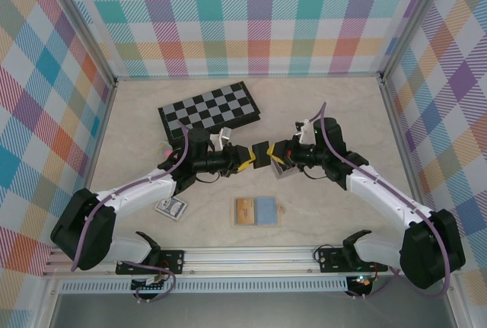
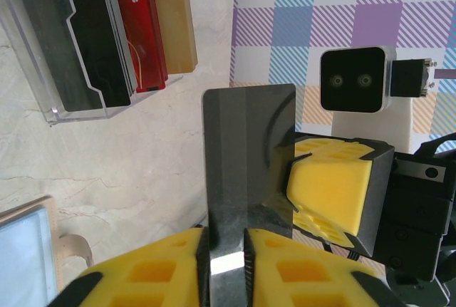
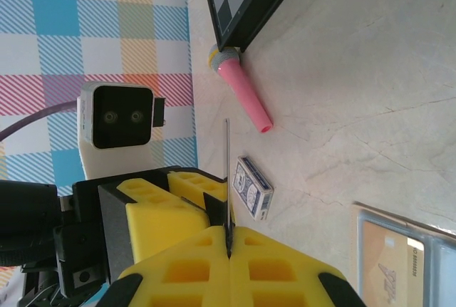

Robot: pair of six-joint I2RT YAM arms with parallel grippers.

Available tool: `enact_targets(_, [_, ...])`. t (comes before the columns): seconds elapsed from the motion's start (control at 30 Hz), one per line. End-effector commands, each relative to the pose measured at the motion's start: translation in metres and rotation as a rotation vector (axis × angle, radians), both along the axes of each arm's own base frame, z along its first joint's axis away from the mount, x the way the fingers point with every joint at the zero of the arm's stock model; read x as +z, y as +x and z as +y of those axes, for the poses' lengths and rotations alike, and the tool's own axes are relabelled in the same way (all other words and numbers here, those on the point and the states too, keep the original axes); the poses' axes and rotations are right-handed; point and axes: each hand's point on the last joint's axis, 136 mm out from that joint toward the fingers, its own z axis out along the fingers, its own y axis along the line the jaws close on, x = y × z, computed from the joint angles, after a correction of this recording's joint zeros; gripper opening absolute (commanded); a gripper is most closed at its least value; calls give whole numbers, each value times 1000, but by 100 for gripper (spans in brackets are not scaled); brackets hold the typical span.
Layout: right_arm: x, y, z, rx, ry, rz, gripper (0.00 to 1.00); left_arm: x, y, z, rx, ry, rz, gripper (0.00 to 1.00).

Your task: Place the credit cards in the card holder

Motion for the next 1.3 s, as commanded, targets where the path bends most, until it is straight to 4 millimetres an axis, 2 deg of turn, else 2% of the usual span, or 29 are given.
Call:
enact_targets(0.0, [9, -1, 4, 14, 49, -20, 3, 9, -2, -3, -29, -26, -41, 25])
enact_targets(0.3, [3, -4, 7, 33, 67, 4, 4, 8, 0, -5, -35, -29, -39, 24])
enact_targets(0.47, [-10, -6, 0, 13, 3, 24, 7, 9, 0, -3, -20, -17, -47, 8])
enact_targets(0.57, [-21, -10, -9, -6, -68, 39, 13, 3, -2, 2, -12, 22, -50, 1])
enact_targets(0.67, [-41, -18, -25, -21, -200, 64, 26, -16, -10, 12, -18, 110, -40, 0])
enact_targets(0.8, [-84, -42, -54, 6, -487, 121, 40, -54, -29, 30, -28, 241, -9, 0])
enact_targets(0.87, [-103, -56, -63, 41, -593, 154, 49, -70, -42, 33, -39, 270, 2, 0])
enact_targets(1.03, [-138, -80, -61, 125, -741, 209, 62, -107, -70, 40, -56, 356, 35, 0])
enact_targets(1.13, [-152, -88, -53, 173, -801, 228, 66, -115, -79, 39, -70, 375, 34, 0])
enact_targets(1.27, [-165, -90, -42, 215, -842, 235, 66, -119, -85, 35, -83, 390, 22, 0])
